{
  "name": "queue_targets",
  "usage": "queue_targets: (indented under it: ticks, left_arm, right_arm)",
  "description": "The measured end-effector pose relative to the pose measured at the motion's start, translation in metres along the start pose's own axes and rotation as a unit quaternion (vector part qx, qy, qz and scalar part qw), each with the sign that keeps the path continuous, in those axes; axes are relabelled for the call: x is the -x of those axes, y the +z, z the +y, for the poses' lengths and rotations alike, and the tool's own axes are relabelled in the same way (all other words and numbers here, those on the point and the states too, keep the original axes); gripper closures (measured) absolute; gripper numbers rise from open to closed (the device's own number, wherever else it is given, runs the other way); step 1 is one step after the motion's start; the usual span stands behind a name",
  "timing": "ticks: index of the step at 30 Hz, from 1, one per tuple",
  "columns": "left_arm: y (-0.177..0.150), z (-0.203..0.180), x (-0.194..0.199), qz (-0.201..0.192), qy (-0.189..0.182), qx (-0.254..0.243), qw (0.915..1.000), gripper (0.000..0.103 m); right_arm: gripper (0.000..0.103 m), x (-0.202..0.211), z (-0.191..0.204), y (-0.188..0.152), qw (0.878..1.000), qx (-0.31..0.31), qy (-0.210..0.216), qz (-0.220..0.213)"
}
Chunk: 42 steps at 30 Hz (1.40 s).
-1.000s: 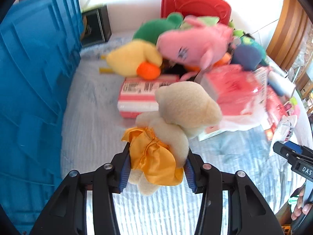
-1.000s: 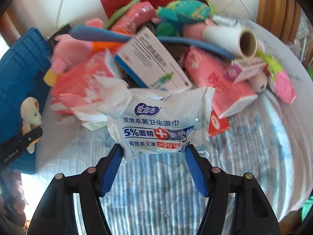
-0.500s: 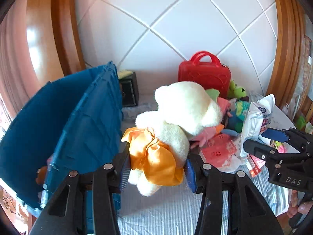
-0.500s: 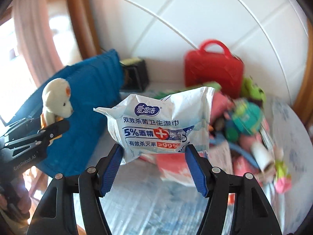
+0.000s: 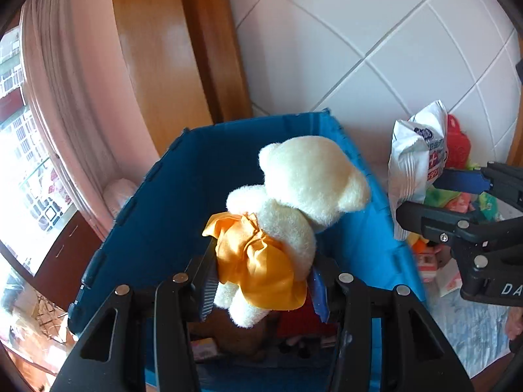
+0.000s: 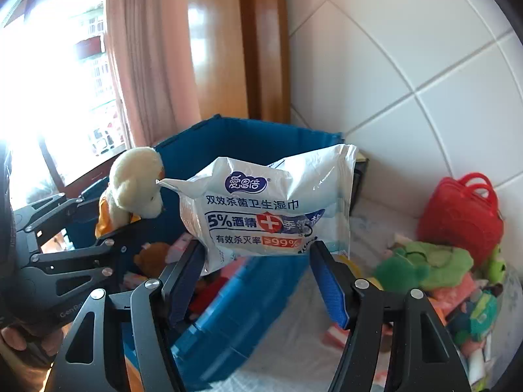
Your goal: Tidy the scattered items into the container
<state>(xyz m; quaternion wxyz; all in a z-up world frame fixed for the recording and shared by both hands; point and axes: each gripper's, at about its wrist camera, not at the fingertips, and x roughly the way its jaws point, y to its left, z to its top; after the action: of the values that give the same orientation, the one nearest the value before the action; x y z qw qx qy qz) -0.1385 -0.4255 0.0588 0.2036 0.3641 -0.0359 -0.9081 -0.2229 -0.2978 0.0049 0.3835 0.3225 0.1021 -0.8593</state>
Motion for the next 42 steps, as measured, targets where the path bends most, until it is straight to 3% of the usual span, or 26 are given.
queue_targets:
  ticks: [6, 10, 13, 15, 21, 25, 28, 33, 35, 37, 39, 42]
  left_arm:
    - [-0.008, 0.061, -0.078, 0.133, -0.033, -0.017, 0.9904, 0.057]
    - [-0.028, 0.069, -0.124, 0.220, -0.073, -0.031, 0.9723, 0.055]
    - [-0.035, 0.073, -0.148, 0.273, -0.111, -0.028, 0.9552, 0.055]
    - [-0.035, 0.074, -0.155, 0.288, -0.132, -0.025, 0.9482, 0.052]
    - [-0.028, 0.071, -0.164, 0.288, -0.143, -0.033, 0.9462, 0.048]
    - [-0.024, 0.066, -0.162, 0.272, -0.148, -0.038, 0.9500, 0.048]
    - [-0.025, 0.065, -0.146, 0.242, -0.141, -0.039, 0.9593, 0.048]
    - [-0.021, 0.072, -0.089, 0.124, -0.097, -0.029, 0.9870, 0.048]
    - [-0.020, 0.069, -0.060, 0.072, -0.088, -0.015, 0.9934, 0.048]
    - [-0.020, 0.067, -0.038, 0.034, -0.090, 0.007, 0.9953, 0.048]
    - [-0.023, 0.066, -0.021, 0.008, -0.099, 0.032, 0.9946, 0.045]
    - [-0.030, 0.059, 0.003, -0.018, -0.111, 0.055, 0.9921, 0.029]
  right_arm:
    - [0.036, -0.097, 0.054, 0.026, 0.993, 0.008, 0.005, 0.114]
    - [0.036, -0.136, 0.074, 0.010, 0.980, 0.035, -0.027, 0.192]
    - [0.035, -0.149, 0.077, 0.005, 0.974, 0.045, -0.047, 0.216]
    - [0.035, -0.158, 0.077, 0.003, 0.968, 0.049, -0.056, 0.240]
    - [0.034, -0.167, 0.074, -0.006, 0.959, 0.051, -0.083, 0.267]
    - [0.034, -0.165, 0.074, -0.007, 0.960, 0.045, -0.084, 0.263]
    - [0.030, -0.154, 0.075, -0.005, 0.964, 0.045, -0.081, 0.250]
    - [0.018, -0.114, 0.076, 0.002, 0.977, 0.040, -0.076, 0.193]
    - [0.011, -0.090, 0.074, 0.003, 0.984, 0.033, -0.078, 0.157]
    - [0.001, -0.068, 0.071, 0.002, 0.989, 0.025, -0.076, 0.126]
    - [0.000, -0.044, 0.068, -0.002, 0.992, 0.017, -0.080, 0.096]
    - [0.000, -0.010, 0.061, -0.012, 0.995, -0.001, -0.079, 0.064]
